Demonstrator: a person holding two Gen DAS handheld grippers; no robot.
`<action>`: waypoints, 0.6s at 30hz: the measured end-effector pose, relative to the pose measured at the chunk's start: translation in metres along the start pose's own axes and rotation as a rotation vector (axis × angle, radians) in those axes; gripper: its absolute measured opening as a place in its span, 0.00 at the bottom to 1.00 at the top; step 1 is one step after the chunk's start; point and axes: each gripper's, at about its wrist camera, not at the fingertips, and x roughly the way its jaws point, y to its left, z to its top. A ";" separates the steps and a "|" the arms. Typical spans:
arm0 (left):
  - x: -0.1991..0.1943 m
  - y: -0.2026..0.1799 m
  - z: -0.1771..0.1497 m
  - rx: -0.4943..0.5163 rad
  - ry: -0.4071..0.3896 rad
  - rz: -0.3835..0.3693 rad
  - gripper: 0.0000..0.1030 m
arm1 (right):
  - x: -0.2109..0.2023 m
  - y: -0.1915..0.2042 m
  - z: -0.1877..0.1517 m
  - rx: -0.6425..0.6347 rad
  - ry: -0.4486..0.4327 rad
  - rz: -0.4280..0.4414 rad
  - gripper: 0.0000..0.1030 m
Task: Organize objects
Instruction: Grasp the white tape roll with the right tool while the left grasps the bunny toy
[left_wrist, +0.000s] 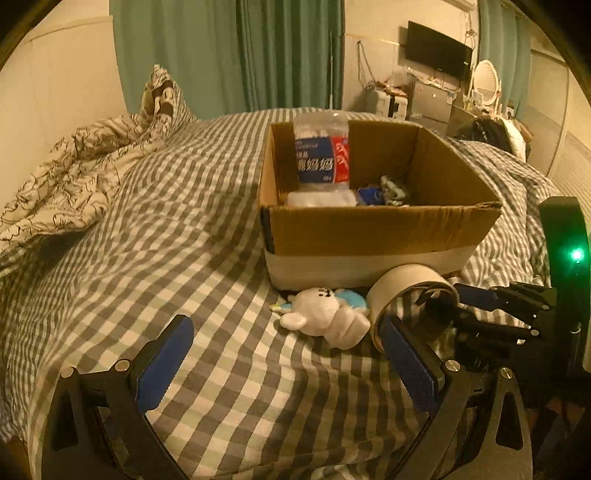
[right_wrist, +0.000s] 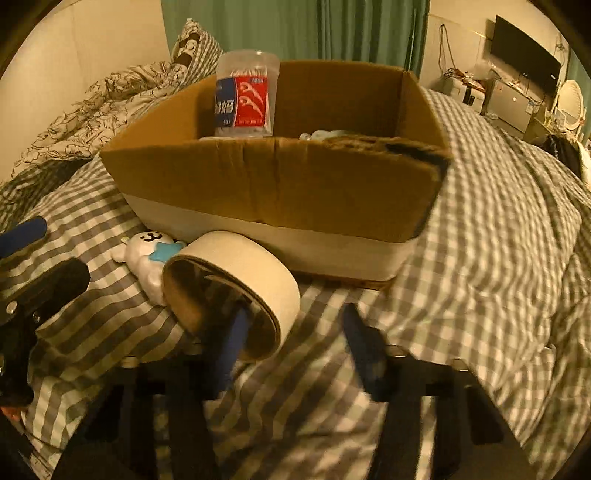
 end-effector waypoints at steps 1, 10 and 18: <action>0.001 0.000 -0.001 -0.005 0.007 0.002 1.00 | 0.002 0.000 0.000 -0.003 -0.003 0.007 0.21; 0.011 -0.014 -0.003 -0.021 0.055 -0.016 1.00 | -0.039 -0.019 0.000 -0.006 -0.085 0.020 0.06; 0.055 -0.033 0.001 -0.016 0.119 -0.008 1.00 | -0.070 -0.052 -0.008 0.024 -0.135 -0.005 0.06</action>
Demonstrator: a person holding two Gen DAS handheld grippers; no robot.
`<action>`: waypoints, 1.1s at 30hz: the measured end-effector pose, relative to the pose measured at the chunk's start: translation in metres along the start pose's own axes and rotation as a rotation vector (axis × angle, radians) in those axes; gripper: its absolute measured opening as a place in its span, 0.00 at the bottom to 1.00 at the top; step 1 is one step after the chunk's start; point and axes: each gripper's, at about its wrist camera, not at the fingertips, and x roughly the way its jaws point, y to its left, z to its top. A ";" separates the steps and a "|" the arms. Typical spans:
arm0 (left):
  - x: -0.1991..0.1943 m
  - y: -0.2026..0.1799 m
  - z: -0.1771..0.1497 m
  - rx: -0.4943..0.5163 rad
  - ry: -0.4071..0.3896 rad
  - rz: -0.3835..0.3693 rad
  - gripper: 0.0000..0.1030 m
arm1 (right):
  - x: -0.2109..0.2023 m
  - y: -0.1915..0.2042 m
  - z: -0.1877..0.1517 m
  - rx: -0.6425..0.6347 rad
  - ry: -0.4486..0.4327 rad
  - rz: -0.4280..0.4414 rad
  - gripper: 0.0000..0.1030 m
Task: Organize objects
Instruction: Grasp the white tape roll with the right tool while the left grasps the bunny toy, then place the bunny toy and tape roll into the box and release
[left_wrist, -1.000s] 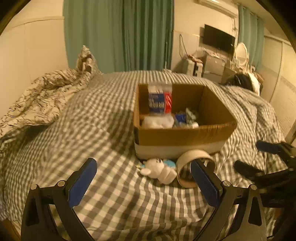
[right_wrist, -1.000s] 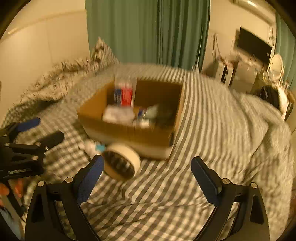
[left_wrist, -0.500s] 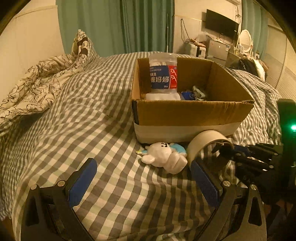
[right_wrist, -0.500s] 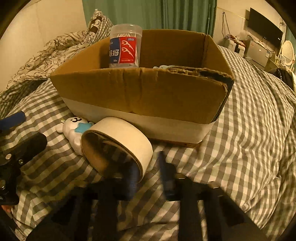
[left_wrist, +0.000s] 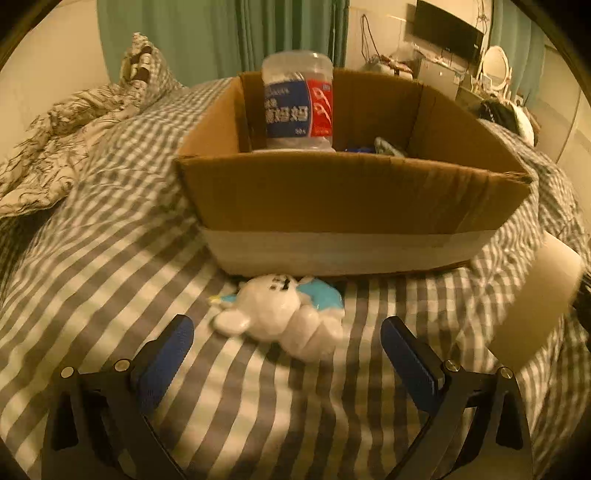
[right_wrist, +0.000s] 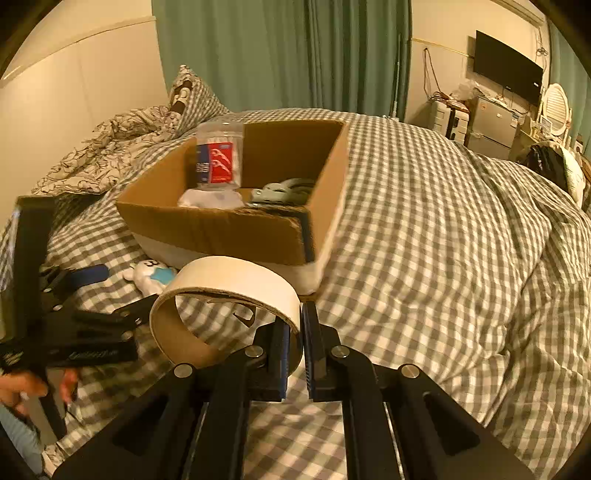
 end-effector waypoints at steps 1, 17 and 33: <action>0.005 0.000 0.002 -0.001 0.004 0.010 1.00 | 0.000 -0.003 -0.002 0.002 0.005 -0.006 0.06; 0.007 -0.018 -0.006 0.074 0.033 -0.035 0.84 | 0.006 -0.017 -0.012 0.039 0.040 -0.007 0.06; -0.108 -0.019 -0.007 0.059 -0.152 -0.130 0.81 | -0.063 -0.001 -0.010 0.007 -0.057 -0.058 0.06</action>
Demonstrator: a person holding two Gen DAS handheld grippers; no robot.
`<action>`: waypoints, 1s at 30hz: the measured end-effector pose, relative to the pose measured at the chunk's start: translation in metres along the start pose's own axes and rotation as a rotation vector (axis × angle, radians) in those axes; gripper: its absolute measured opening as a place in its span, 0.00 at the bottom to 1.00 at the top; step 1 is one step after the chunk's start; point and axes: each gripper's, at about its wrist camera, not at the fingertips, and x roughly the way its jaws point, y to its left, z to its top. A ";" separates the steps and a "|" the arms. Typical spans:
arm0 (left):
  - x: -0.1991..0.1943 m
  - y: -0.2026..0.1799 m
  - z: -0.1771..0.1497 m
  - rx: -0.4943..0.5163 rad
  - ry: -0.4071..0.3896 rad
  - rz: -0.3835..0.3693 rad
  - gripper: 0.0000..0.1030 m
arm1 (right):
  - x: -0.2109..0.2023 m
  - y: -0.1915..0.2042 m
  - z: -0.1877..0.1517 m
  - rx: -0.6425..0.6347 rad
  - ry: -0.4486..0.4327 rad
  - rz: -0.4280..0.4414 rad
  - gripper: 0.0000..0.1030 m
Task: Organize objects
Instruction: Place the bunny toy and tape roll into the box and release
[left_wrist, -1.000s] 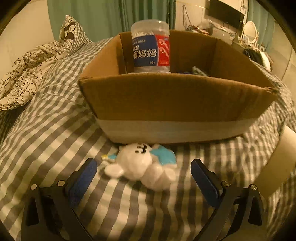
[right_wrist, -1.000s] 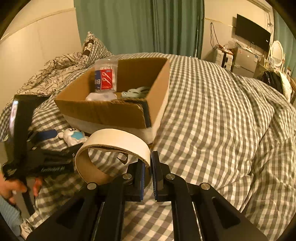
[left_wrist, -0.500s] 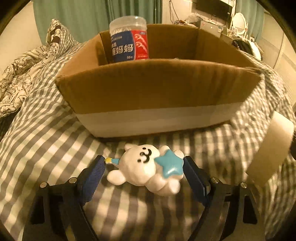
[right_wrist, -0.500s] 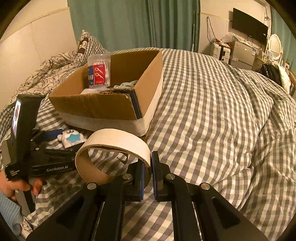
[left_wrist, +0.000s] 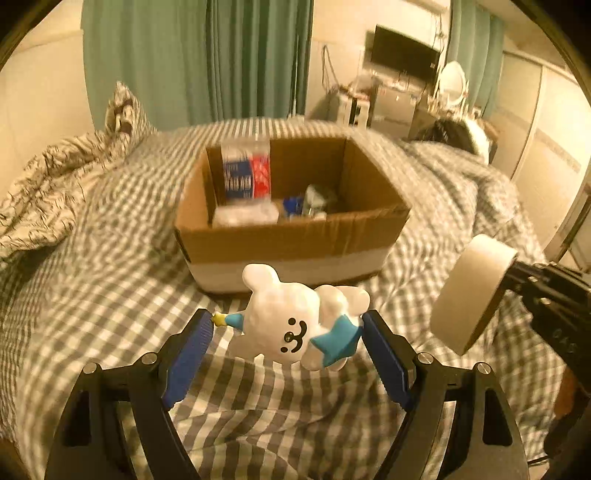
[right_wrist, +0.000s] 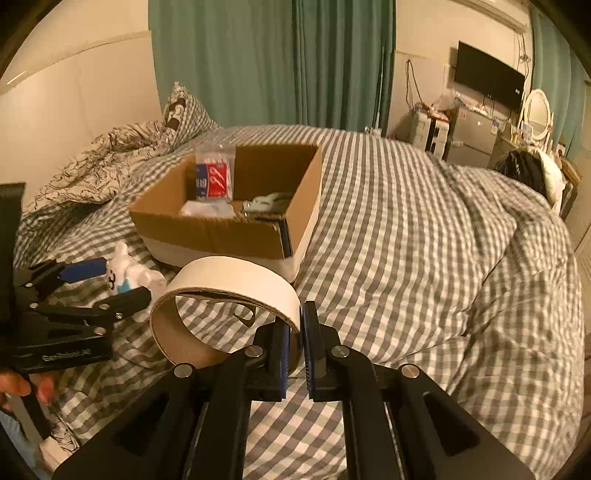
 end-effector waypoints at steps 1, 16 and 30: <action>-0.010 -0.002 0.002 -0.002 -0.020 -0.002 0.81 | -0.006 0.001 0.002 -0.004 -0.011 -0.004 0.06; -0.061 0.010 0.090 0.018 -0.217 -0.006 0.81 | -0.043 0.024 0.090 -0.121 -0.175 -0.008 0.06; 0.033 0.037 0.152 0.000 -0.159 0.051 0.81 | 0.047 0.022 0.194 -0.158 -0.160 -0.098 0.06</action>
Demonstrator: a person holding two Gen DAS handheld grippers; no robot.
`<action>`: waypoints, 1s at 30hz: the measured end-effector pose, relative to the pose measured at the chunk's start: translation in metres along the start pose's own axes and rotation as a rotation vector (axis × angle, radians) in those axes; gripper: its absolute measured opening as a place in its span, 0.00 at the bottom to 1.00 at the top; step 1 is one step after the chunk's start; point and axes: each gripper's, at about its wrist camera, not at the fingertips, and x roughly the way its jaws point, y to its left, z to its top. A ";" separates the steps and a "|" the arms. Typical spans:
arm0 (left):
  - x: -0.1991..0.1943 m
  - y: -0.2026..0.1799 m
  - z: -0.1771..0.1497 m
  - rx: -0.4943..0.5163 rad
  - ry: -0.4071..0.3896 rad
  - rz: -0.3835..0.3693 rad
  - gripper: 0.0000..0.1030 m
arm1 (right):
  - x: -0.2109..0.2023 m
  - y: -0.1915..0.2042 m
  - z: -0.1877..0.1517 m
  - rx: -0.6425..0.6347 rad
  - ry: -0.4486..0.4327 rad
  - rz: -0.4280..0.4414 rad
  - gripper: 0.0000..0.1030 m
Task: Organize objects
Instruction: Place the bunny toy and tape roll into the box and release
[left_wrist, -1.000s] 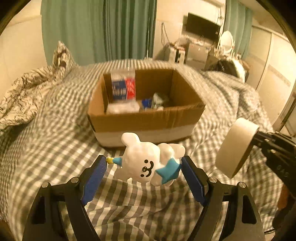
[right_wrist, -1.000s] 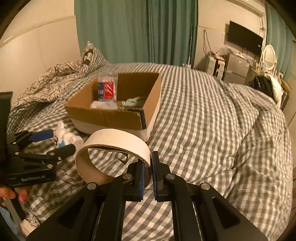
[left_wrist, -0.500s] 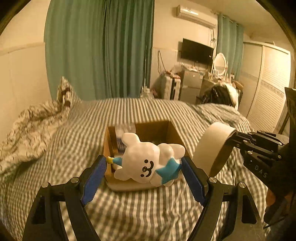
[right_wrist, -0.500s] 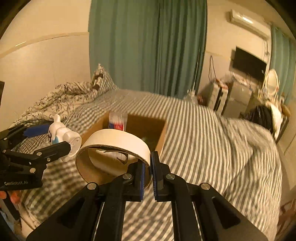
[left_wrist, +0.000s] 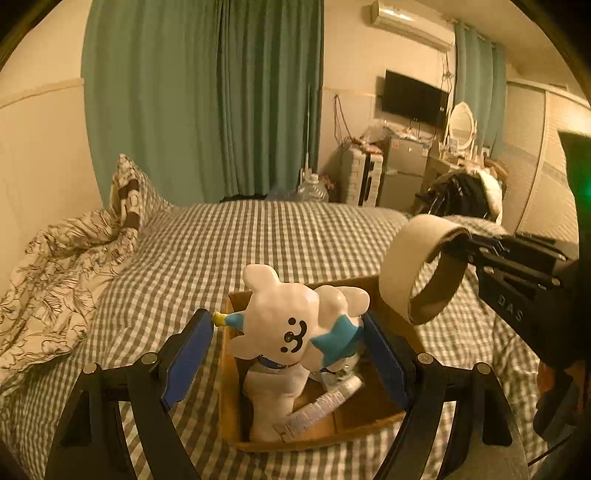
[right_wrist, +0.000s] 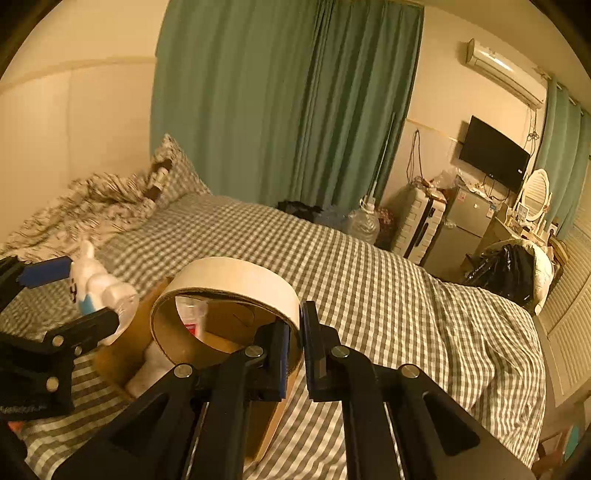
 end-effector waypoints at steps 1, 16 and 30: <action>0.010 0.001 -0.002 0.003 0.014 0.005 0.81 | 0.011 0.001 0.000 0.000 0.011 -0.001 0.06; 0.092 -0.003 -0.039 0.041 0.162 -0.057 0.83 | 0.126 0.021 -0.029 -0.048 0.166 0.018 0.10; 0.042 -0.007 -0.015 0.003 0.088 -0.019 0.98 | 0.061 0.008 -0.009 -0.025 0.080 0.002 0.88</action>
